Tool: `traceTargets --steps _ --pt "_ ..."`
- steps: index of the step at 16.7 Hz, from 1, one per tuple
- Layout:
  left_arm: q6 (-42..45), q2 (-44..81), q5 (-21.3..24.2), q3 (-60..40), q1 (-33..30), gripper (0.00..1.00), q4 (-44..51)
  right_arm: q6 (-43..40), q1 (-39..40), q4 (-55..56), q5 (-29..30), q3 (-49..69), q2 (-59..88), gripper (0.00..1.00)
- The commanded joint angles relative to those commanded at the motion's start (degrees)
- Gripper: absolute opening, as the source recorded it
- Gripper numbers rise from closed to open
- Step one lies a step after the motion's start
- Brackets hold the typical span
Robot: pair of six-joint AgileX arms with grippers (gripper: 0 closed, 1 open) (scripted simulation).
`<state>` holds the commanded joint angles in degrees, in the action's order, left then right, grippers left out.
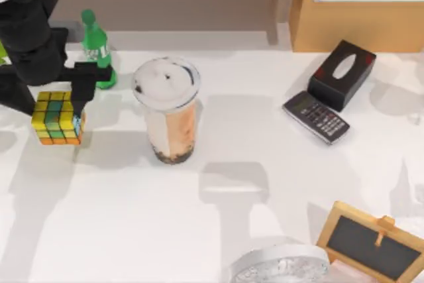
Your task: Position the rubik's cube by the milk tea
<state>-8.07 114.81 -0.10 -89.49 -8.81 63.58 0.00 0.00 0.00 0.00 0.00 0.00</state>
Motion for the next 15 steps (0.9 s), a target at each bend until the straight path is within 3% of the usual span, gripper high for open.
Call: traceTargets --steps 15 --pt "-0.33 0.52 0.35 2.12 -0.92 0.00 -3.82 0.00 0.00 0.00 0.00 0.00 0.00 1.00"
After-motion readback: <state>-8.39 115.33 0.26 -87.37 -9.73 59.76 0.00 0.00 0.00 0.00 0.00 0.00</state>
